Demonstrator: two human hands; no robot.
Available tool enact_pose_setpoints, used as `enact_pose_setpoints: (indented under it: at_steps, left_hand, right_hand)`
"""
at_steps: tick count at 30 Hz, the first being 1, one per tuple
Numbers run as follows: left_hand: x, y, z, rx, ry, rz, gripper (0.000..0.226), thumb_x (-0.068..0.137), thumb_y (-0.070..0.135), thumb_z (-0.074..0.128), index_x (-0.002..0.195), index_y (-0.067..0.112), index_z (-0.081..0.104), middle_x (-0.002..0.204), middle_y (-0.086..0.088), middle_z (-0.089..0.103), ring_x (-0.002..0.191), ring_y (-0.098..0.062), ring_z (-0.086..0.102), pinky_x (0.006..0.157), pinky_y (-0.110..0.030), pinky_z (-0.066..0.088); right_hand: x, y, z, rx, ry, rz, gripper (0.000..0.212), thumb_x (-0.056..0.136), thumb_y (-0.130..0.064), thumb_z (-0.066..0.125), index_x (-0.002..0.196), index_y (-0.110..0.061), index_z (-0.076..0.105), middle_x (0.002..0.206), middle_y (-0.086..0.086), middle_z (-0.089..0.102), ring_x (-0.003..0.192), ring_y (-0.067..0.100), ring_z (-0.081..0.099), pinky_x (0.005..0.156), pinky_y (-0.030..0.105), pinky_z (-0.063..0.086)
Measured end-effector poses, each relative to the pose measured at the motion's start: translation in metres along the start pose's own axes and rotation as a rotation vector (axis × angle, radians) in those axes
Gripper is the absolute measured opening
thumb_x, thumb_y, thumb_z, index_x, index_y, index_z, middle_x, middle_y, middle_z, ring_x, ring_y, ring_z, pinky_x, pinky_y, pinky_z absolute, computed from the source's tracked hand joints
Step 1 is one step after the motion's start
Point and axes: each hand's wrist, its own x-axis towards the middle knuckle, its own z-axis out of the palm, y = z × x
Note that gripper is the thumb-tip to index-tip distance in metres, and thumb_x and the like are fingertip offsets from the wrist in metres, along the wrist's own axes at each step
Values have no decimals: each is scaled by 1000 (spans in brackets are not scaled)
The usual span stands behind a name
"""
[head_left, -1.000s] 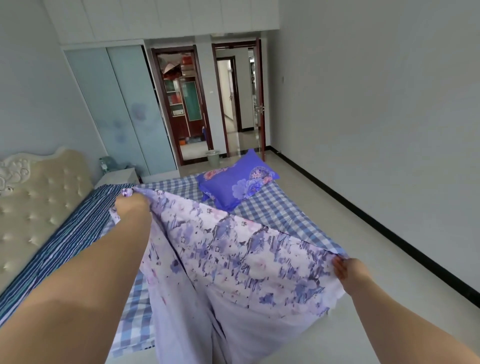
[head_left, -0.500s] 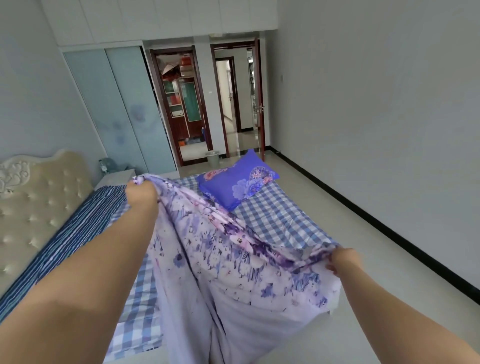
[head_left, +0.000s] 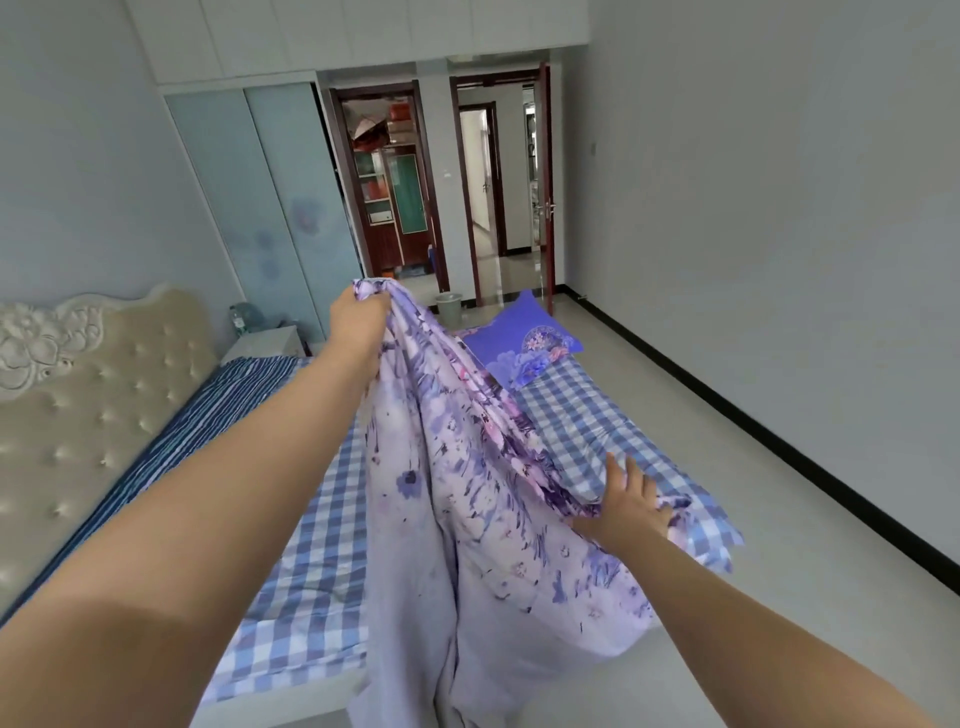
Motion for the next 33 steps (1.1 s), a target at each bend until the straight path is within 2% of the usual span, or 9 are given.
enact_pose_setpoints:
  at_steps: [6,13,17,19,21,24,26,29,33]
  left_hand:
    - [-8,27,-7,-70,-128,-12,6,86,10,55,85,14,58,96,-18,68,91,-34,67,86,-53,53]
    - [-26,58,-26,-4,-499,34,10,94,14,54,94,12,64,88,-10,73,83,-26,70,78,-40,58]
    - [-35,62,-39,50,-715,-7,26,75,19,72,97,8,67,90,-11,73,84,-25,70,76,-38,57]
    - [-40,61,-42,72,-847,-43,46,58,23,87,98,6,70,94,-12,73,86,-25,71,75,-37,57]
    - [-43,59,-45,97,-944,-54,58,46,30,93,96,7,73,97,-13,73,88,-25,71,76,-37,57]
    - [-46,58,-48,112,-994,-48,59,45,34,94,94,8,75,98,-12,73,89,-24,71,78,-35,57]
    - [-46,57,-50,119,-988,-36,58,46,36,94,93,8,75,98,-12,73,89,-24,71,78,-35,57]
    - [-45,55,-55,144,-919,-44,57,41,40,94,86,10,76,93,-12,74,83,-24,71,75,-36,58]
    - [-50,50,-52,195,-762,-40,46,53,34,89,88,9,73,87,-10,74,79,-22,72,71,-32,58]
  right_hand:
    - [9,-13,33,194,-172,-149,109,74,-66,62,151,-25,-4,156,5,21,141,28,25,111,51,26]
    - [15,-48,7,664,47,-218,101,82,-42,70,151,-19,0,155,9,12,142,26,19,113,43,28]
    - [5,-78,-50,857,-241,-531,77,95,-20,56,151,-24,4,158,2,10,144,19,16,107,19,19]
    - [-13,-98,-83,1016,-555,-541,36,102,-30,40,137,-40,37,145,-4,42,125,11,48,98,22,39]
    - [-31,-116,-106,1122,-706,-552,17,101,-29,45,110,-29,59,107,-3,68,86,6,67,76,21,54]
    - [-50,-131,-119,1119,-615,-563,29,103,-32,36,85,-21,57,61,-3,62,47,3,56,48,14,46]
    - [-53,-132,-113,1160,-560,-562,29,103,-31,30,97,-19,57,76,1,60,58,2,57,54,11,46]
    - [-48,-124,-92,1051,-643,-605,49,99,-45,37,143,-22,37,140,-2,47,122,13,50,104,26,40]
    - [-37,-106,-43,637,-789,-688,54,94,-43,49,143,-23,39,140,-5,47,122,14,50,105,33,42]
